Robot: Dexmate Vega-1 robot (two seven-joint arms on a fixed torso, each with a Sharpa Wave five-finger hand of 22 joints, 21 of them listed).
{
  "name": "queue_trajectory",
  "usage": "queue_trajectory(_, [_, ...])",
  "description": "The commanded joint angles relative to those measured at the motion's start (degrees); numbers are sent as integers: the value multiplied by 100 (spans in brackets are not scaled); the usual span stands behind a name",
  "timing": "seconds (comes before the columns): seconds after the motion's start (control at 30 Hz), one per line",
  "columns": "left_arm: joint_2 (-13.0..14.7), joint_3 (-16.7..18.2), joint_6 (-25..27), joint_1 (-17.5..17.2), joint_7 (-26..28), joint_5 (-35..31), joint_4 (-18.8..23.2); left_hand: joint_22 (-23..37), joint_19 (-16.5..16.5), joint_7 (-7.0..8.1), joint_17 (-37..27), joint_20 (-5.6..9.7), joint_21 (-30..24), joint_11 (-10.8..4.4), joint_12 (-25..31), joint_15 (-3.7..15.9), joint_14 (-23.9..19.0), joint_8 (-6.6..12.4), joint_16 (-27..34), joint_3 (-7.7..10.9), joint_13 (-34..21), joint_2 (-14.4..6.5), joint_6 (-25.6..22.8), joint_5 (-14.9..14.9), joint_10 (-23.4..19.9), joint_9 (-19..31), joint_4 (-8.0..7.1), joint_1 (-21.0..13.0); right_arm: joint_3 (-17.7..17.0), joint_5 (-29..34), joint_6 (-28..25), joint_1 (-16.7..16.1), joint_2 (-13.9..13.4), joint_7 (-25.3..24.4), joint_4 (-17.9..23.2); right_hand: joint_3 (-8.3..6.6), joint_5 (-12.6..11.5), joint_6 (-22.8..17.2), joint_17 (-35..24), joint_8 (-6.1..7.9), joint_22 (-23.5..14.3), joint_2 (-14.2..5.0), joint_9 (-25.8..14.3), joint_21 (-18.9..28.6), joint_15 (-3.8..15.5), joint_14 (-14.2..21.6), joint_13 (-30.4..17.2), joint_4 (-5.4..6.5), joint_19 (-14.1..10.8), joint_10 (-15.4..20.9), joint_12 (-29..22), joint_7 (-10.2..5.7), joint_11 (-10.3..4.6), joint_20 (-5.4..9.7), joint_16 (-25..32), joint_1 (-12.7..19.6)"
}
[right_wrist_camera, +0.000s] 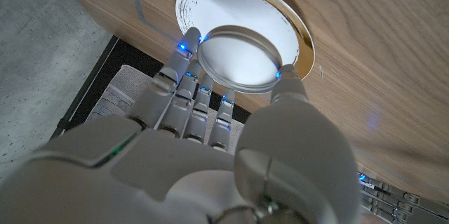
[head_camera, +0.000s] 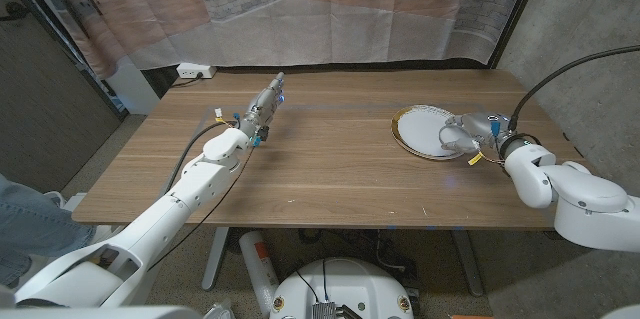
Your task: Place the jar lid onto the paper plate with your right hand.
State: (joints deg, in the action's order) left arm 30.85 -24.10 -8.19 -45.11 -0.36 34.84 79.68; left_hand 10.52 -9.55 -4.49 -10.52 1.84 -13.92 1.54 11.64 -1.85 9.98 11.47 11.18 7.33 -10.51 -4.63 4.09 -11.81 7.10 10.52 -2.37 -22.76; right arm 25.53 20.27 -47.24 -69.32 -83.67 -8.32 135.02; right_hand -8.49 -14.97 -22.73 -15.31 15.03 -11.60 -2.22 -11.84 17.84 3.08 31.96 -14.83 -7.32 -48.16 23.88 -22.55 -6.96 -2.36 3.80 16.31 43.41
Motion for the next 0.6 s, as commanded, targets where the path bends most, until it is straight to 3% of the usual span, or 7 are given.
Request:
queue_trajectory(0.03, [-4,12,1,-3,3,29,-34,26,-566,-25,-12,90,18,-23,-4,-18,-16,-8,-22,18,-25,-2,-31,11,6,23,24,-49,214,419,243,445,505,364,-321,-21,12,-51,-24,-5,-11,-60,-31,-12,499,52,-8,14,0,183,-23,-8,-108,27,11,18])
queue_trajectory(0.6, [36,50,-12,-11,-1,42,-33,27,-564,-19,-13,90,33,-20,-4,-13,-16,-11,-22,13,-25,-7,-26,12,4,23,31,-59,293,936,490,722,951,694,-553,-25,40,-69,-37,-17,-14,-81,-33,-12,494,65,-14,13,-7,185,-19,-16,-127,31,0,39])
